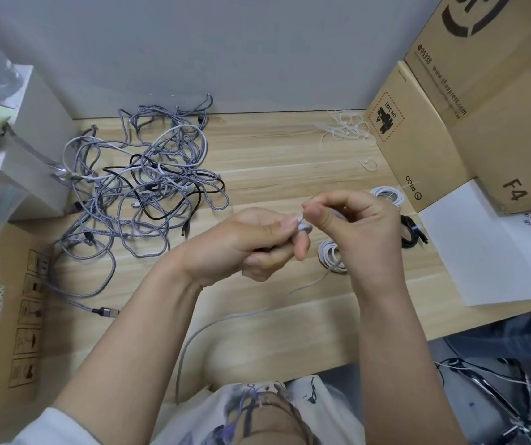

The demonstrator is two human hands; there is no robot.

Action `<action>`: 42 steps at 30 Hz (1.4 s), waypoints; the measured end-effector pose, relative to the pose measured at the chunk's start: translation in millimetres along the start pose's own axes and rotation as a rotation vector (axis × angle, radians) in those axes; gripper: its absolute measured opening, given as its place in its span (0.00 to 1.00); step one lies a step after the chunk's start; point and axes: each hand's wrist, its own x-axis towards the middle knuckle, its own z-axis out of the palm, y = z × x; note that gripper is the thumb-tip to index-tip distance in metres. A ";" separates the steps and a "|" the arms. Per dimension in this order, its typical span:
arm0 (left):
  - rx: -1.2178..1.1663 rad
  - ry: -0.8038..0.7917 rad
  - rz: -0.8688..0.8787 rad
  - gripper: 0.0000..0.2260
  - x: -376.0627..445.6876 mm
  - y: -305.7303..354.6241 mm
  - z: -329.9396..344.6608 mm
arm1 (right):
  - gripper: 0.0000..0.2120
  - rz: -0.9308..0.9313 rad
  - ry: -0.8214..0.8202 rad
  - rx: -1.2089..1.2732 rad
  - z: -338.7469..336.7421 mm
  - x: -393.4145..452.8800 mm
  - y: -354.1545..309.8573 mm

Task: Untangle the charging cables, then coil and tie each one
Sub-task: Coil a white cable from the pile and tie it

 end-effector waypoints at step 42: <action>0.276 0.182 -0.191 0.23 2.1 10.8 5.1 | 0.06 0.067 -0.120 -0.087 -0.8 -6.3 -0.6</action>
